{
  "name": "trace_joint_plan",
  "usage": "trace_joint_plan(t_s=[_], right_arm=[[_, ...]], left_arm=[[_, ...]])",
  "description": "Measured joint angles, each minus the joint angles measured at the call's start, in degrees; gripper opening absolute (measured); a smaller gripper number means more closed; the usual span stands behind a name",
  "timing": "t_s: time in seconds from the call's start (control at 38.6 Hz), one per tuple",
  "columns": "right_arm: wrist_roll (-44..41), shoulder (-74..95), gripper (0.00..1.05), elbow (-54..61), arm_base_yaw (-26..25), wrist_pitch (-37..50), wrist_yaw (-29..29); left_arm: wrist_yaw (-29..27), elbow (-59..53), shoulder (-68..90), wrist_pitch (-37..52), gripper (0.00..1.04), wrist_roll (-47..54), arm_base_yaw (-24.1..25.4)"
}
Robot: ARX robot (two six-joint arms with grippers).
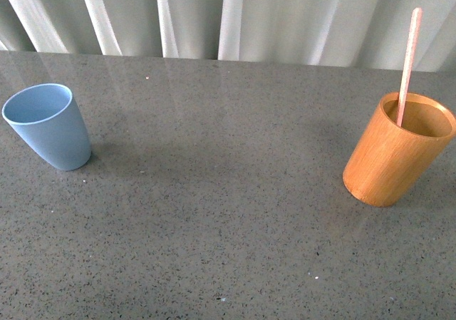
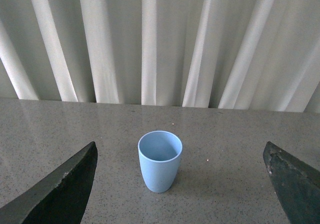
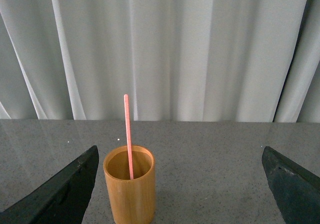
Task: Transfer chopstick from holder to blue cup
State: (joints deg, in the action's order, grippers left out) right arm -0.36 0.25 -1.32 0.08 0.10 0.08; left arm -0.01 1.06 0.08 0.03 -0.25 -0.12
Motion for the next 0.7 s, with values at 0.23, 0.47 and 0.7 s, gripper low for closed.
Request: trace_joint_plan(t_s=[0.23, 0.47, 0.7], right_arm=[[0.0, 0.0, 0.95, 0.0, 0.0, 0.0, -0.02], [0.0, 0.0, 0.95, 0.0, 0.0, 0.0, -0.02], [0.0, 0.0, 0.95, 0.0, 0.0, 0.0, 0.0]], left_arm=[[0.0, 0.0, 0.0, 0.0, 0.98, 0.0, 0.0], [0.0, 0.0, 0.0, 0.0, 0.98, 0.02, 0.0], [0.0, 0.0, 0.0, 0.0, 0.98, 0.02, 0.0]])
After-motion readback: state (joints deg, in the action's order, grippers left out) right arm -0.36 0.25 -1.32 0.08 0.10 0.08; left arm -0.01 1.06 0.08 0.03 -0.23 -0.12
